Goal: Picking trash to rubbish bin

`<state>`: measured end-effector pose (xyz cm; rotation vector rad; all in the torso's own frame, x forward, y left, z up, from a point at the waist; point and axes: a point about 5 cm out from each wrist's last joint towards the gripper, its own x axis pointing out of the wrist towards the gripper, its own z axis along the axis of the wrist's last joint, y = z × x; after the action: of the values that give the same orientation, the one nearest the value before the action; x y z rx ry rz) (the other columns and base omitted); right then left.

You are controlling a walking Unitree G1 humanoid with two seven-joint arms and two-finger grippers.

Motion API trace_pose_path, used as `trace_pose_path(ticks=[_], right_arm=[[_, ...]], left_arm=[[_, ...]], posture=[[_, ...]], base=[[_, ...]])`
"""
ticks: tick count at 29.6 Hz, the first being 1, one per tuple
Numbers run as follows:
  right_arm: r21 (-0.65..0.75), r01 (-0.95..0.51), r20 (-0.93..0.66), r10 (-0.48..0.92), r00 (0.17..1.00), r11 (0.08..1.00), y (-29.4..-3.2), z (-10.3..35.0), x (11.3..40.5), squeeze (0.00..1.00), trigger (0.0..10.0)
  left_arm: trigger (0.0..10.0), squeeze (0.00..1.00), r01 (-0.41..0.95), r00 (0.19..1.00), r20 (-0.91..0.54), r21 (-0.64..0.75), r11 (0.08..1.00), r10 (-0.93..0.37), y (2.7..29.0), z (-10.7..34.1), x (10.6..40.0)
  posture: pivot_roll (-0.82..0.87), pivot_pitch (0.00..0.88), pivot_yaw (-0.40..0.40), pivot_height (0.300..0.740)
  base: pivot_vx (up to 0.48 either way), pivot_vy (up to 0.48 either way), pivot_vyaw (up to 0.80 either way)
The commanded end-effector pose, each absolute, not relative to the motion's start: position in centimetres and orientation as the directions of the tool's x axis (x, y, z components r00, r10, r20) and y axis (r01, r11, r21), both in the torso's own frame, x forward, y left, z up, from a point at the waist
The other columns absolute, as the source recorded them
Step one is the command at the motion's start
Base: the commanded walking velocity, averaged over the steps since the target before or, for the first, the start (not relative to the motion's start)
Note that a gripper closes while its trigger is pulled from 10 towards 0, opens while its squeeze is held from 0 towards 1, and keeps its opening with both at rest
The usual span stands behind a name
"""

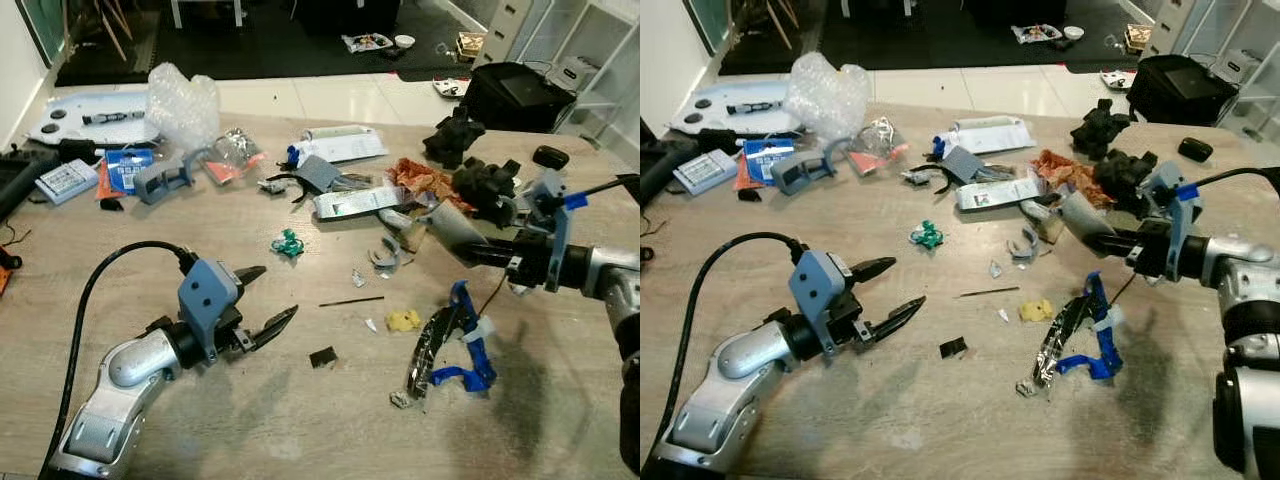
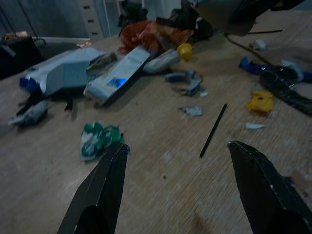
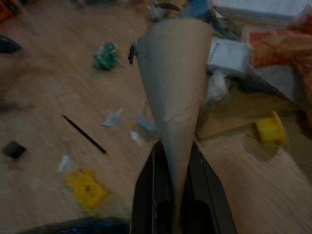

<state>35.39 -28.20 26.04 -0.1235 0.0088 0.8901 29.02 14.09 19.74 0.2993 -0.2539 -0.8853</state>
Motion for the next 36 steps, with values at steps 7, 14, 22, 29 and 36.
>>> trace_pose_path(ticks=[7, 14, 22, 29, 36], right_arm=[[0.072, -0.878, 0.295, 0.831, 0.471, 0.473, -20.7, 21.0, 31.5, 0.00, 10.0], [0.120, -0.862, 0.386, 0.777, 0.497, 0.492, -18.4, 20.8, 31.4, 0.00, 10.0], [0.148, -0.817, 0.397, 0.724, 0.565, 0.557, -18.2, 21.5, 30.7, 0.00, 10.0], [0.170, -0.739, 0.352, 0.660, 0.663, 0.652, -18.8, 21.4, 31.1, 0.00, 10.0], [0.216, -0.595, 0.276, 0.536, 0.798, 0.774, -19.8, 20.7, 32.6, 0.00, 10.0]], left_arm=[[10.0, 0.00, 0.738, 0.570, 0.091, 0.381, 0.558, -0.816, 13.6, 20.0, 29.8], [10.0, 0.00, 0.739, 0.560, 0.094, 0.393, 0.547, -0.824, 13.3, 20.5, 30.7], [10.0, 0.00, 0.748, 0.545, 0.088, 0.398, 0.531, -0.834, 12.8, 20.5, 31.0], [10.0, 0.00, 0.773, 0.527, 0.118, 0.343, 0.533, -0.841, 12.8, 20.2, 30.8], [10.0, 0.00, 0.844, 0.468, 0.185, 0.196, 0.499, -0.864, 12.9, 19.9, 29.9]], posture=[[-0.19, 0.138, 0.073, 0.740], [-0.20, 0.124, 0.099, 0.740], [-0.21, 0.117, 0.104, 0.740], [-0.21, 0.116, 0.093, 0.740], [-0.21, 0.119, 0.085, 0.740]], base=[[0.000, 0.000, 0.00], [0.000, 0.000, 0.00], [-0.306, 0.000, 0.00], [-0.328, 0.000, 0.00], [-0.117, 0.000, 0.00]])
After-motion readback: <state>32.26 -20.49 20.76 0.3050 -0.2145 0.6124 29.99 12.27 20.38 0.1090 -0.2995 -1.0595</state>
